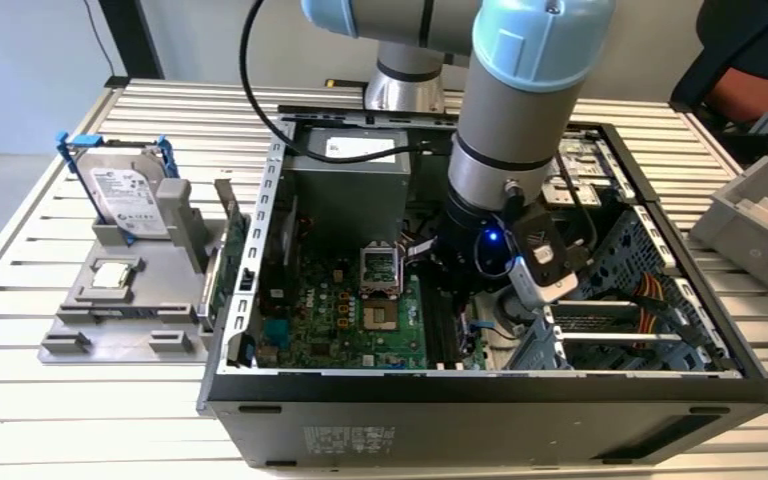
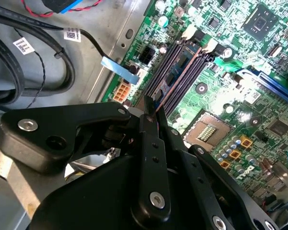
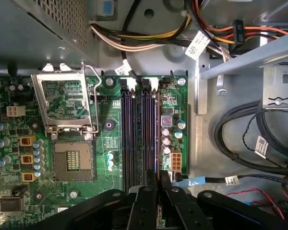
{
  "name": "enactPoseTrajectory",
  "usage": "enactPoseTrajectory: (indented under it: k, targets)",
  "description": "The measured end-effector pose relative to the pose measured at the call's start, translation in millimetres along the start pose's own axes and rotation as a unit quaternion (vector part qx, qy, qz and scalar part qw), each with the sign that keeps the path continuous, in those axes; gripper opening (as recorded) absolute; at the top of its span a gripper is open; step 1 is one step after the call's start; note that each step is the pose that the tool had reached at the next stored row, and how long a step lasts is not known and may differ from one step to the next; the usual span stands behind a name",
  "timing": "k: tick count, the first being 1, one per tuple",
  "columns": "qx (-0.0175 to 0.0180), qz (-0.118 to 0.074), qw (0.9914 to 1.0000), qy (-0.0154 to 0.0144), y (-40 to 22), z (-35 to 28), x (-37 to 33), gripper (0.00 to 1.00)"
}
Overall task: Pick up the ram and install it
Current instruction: 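Insert the ram into the slot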
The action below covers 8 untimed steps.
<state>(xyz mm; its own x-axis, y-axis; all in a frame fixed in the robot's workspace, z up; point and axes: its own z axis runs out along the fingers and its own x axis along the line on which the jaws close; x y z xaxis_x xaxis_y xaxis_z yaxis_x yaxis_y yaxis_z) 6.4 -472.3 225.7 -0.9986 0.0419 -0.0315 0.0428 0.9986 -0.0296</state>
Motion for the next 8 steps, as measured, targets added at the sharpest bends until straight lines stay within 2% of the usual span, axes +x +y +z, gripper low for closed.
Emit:
enactPoseTrajectory:
  k: [3,8]
  targets:
    - [0.0024,0.0,1.0,-0.0001,0.3,3.3,0.1,0.0]
    - [0.0026,0.0,1.0,-0.0001,3.0,4.8,0.3,0.0]
